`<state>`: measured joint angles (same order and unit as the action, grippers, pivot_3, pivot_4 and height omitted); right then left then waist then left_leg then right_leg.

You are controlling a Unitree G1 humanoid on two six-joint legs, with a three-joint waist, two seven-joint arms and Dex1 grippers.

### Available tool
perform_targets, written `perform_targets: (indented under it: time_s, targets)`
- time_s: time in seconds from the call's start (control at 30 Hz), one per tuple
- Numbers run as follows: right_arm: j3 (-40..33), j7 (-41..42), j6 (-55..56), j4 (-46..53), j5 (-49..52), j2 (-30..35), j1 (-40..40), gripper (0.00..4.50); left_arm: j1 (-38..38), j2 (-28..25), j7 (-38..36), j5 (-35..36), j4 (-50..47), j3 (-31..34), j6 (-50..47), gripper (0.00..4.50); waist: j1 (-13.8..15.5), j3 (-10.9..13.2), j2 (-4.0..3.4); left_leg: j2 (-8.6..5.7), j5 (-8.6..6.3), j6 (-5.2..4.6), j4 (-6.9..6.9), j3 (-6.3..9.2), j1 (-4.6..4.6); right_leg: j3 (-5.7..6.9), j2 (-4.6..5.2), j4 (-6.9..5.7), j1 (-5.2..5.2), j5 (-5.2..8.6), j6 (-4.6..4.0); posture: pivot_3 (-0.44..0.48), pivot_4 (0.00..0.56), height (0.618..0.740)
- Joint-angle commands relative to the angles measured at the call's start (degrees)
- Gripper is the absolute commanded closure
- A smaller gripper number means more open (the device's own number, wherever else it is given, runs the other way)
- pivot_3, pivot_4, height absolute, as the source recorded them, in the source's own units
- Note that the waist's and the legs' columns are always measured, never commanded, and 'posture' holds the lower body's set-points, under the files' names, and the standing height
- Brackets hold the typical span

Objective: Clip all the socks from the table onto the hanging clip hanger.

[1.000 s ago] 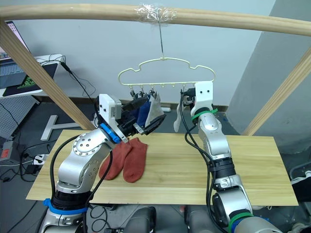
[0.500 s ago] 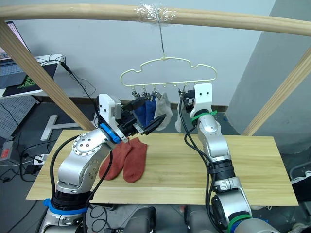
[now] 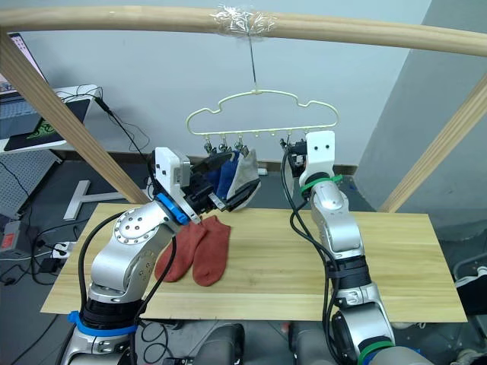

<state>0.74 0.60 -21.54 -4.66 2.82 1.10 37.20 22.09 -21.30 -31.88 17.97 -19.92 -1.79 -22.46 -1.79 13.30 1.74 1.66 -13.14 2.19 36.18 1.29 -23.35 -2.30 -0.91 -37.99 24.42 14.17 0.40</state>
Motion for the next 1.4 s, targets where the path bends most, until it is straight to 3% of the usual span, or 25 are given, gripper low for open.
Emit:
perform_targets:
  time_s: [0.03,1.0,1.4]
  targets:
    - [0.30,-0.34,-0.37,3.61,-0.13,-0.71,0.96,1.57,0.46,-0.27,0.23,0.89,-2.81,0.96,0.23,0.00,0.01,0.00,0.00,0.00,0.00,0.00,0.00,0.00,0.00,0.01,0.00,0.00,0.00,0.00,0.00,0.046,0.241,0.740]
    - [-0.42,3.27,1.61,2.50,1.82,-1.18,2.61,1.57,0.30,-0.70,0.20,0.96,-3.15,1.45,-0.39,0.00,0.02,0.43,-0.05,0.00,0.00,0.00,-0.01,0.01,0.00,0.02,0.00,0.03,0.00,0.01,0.01,0.053,0.258,0.740]
    - [-1.01,2.81,1.33,12.41,1.24,0.85,-6.04,1.57,0.00,-0.45,0.60,0.92,-3.40,1.28,-0.43,0.00,-0.01,0.92,-0.06,0.00,0.00,0.00,0.00,0.03,0.01,-0.02,0.01,0.02,0.00,0.01,0.01,0.046,0.259,0.740]
